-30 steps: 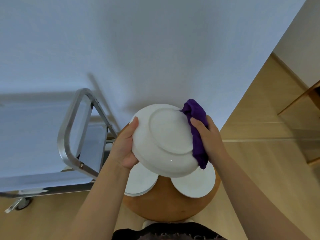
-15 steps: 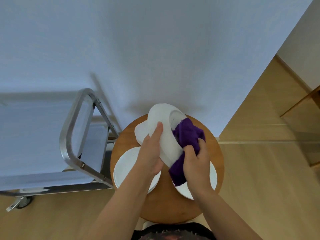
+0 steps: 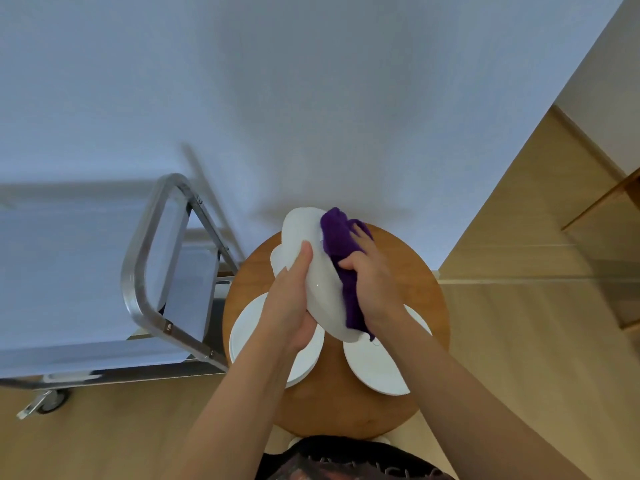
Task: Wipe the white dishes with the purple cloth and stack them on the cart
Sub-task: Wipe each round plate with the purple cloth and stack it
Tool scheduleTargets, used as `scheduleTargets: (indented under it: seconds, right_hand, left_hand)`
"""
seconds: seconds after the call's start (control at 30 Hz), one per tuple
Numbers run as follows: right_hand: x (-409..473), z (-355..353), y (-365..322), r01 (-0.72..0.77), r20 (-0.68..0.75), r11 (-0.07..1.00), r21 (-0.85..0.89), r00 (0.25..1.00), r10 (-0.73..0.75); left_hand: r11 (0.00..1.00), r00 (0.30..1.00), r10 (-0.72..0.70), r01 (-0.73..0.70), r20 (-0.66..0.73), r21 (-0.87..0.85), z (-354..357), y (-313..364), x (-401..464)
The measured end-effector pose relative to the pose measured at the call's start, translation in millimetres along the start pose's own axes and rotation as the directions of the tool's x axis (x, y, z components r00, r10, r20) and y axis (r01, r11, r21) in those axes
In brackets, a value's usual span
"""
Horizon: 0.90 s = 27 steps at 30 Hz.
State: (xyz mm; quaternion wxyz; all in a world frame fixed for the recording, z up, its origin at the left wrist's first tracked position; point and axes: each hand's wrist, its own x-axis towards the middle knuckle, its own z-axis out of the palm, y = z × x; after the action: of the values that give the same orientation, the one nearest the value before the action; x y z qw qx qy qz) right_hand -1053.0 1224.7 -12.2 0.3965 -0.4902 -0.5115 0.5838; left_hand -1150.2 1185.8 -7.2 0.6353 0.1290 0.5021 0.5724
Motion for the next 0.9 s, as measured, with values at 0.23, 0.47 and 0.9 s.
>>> scheduleTargets:
  seconds: [0.23, 0.47, 0.9]
  right_hand:
    - [-18.4, 24.7, 22.5, 0.302, -0.045, 0.906, -0.296, 0.943, -0.329]
    - [-36.4, 26.7, 44.6, 0.505, 0.035, 0.733, -0.456, 0.833, -0.552]
    - [-25.8, -23.7, 89.9, 0.195, 0.02, 0.792, -0.578, 0.974, -0.225]
  left_hand:
    - [0.983, 0.99, -0.003, -0.023, -0.139, -0.184, -0.1, -7.1, 8.4]
    - [0.878, 0.978, -0.156, 0.073, -0.139, -0.473, -21.6, -5.9, 16.9]
    - [0.838, 0.995, 0.058, -0.092, -0.079, -0.538, -65.4, 24.8, 25.2]
